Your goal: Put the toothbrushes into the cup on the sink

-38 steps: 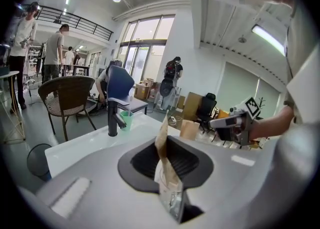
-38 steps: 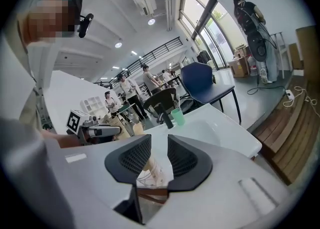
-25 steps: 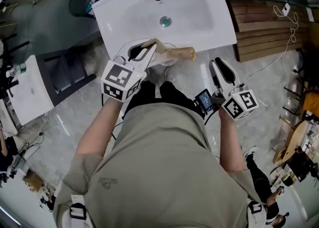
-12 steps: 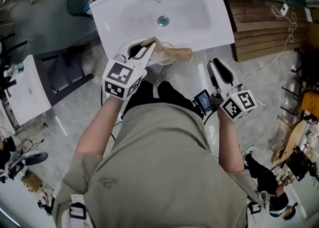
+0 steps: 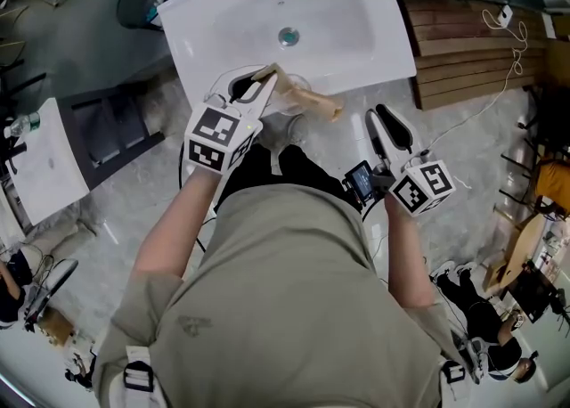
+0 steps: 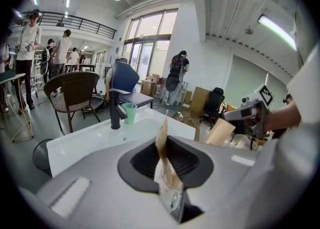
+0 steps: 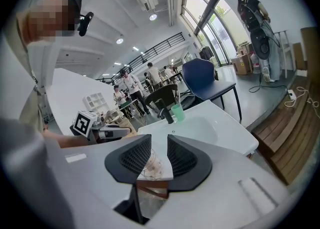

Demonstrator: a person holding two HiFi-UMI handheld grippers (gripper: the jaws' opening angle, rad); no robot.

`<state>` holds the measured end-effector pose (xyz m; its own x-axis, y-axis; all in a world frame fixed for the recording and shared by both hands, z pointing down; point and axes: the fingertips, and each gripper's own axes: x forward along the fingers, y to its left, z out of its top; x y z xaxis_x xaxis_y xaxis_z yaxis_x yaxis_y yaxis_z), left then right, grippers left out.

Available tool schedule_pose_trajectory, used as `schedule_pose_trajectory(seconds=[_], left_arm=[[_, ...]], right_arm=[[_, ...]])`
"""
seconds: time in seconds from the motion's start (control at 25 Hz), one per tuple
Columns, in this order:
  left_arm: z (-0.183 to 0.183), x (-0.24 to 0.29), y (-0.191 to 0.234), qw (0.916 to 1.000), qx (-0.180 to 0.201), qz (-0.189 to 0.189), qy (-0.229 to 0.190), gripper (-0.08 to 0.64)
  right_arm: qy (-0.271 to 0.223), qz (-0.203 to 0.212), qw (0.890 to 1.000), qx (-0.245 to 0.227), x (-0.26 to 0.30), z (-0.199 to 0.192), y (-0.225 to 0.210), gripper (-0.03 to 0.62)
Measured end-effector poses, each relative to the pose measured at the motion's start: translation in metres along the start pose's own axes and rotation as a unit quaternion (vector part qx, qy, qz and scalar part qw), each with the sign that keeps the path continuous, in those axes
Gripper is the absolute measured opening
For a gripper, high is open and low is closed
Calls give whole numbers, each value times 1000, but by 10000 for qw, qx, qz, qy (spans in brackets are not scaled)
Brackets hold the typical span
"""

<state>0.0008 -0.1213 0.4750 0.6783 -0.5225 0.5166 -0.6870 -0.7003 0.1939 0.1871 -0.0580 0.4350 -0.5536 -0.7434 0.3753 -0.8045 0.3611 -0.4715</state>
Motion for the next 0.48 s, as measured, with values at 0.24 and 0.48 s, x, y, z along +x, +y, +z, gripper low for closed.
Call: schedule_pose_trajectory(seconds=[0.24,0.48], left_arm=[[-4,3,-1,10000,-45,-9,40,42],[5,-1,-2,9998,-32,-96,-152,58]], right_arm=[[-19,44,10000,3,-1,-3,0,107],[-9,63,10000,57,1,-2,4,107]])
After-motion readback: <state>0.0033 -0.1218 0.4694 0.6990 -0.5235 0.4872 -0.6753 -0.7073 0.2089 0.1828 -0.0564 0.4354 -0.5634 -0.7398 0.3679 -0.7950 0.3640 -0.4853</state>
